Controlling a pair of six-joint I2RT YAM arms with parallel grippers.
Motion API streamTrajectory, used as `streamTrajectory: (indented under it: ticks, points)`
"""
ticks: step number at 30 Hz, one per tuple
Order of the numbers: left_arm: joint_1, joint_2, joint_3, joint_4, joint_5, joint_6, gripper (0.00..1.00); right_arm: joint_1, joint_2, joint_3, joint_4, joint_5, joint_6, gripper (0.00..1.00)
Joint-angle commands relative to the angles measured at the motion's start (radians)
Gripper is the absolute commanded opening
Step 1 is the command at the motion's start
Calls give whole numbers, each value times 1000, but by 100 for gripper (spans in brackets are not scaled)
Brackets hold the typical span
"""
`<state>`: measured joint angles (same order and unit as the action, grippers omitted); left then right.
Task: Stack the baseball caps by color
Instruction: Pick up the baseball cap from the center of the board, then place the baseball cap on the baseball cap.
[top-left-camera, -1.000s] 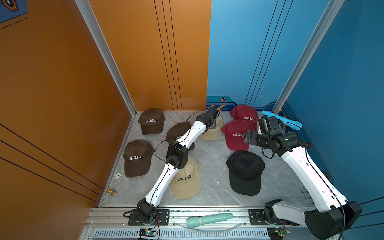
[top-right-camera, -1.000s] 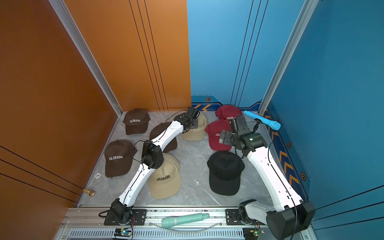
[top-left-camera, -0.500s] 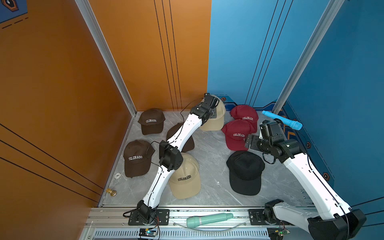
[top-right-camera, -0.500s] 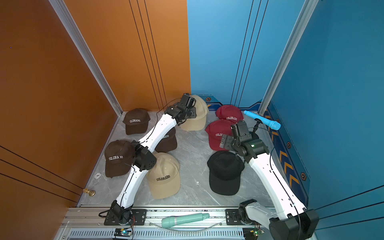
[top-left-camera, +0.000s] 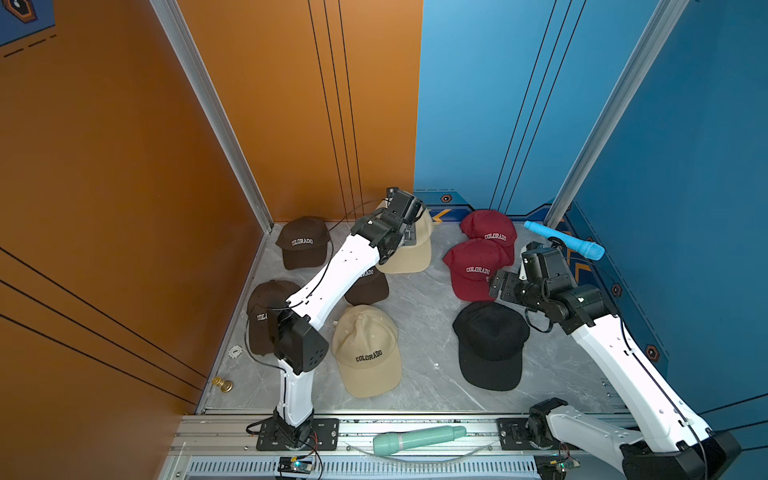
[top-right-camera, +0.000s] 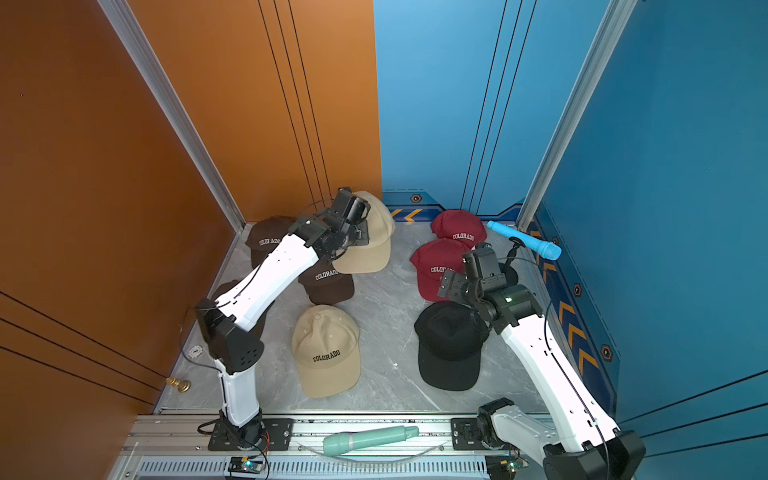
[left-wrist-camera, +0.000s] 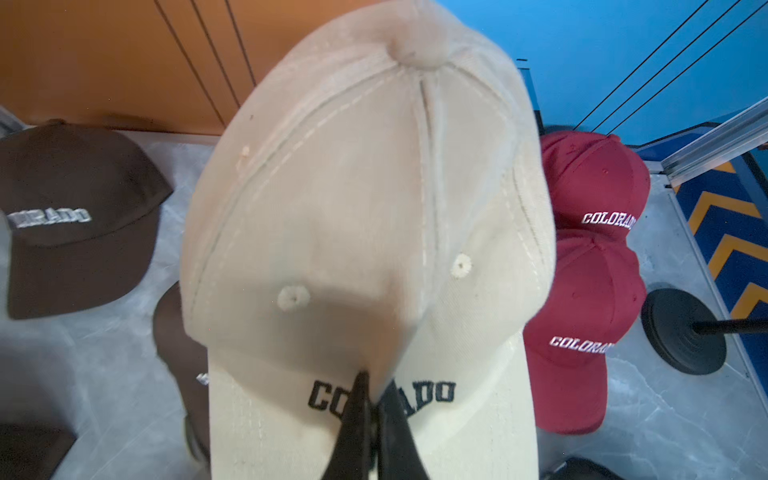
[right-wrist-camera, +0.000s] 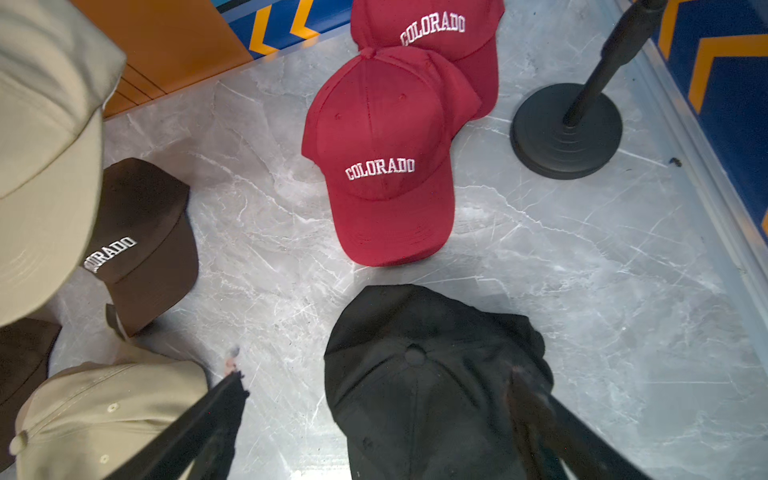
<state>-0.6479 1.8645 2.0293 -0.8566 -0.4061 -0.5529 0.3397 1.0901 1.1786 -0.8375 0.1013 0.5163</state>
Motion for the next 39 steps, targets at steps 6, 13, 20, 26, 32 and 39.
streamTrajectory:
  ticks: [6, 13, 20, 26, 32, 39]
  points:
    - [-48, -344, -322, -19, -80, -144, 0, 146, 13, 86, -76, 83, 45, 100]
    - [-131, -591, -585, -97, -192, -312, 0, 253, 48, 178, -100, 119, 48, 100]
    - [-308, -736, -777, -184, -349, -599, 0, 274, 40, 197, -125, 68, 39, 100]
    - [-473, -740, -878, -252, -425, -874, 0, 282, -83, 134, -157, 50, 49, 100]
    - [-542, -739, -964, -272, -469, -1043, 0, 271, -175, 98, -208, 44, 26, 100]
    - [-576, -693, -1024, -278, -467, -1116, 0, 251, -233, 98, -258, 26, 5, 100]
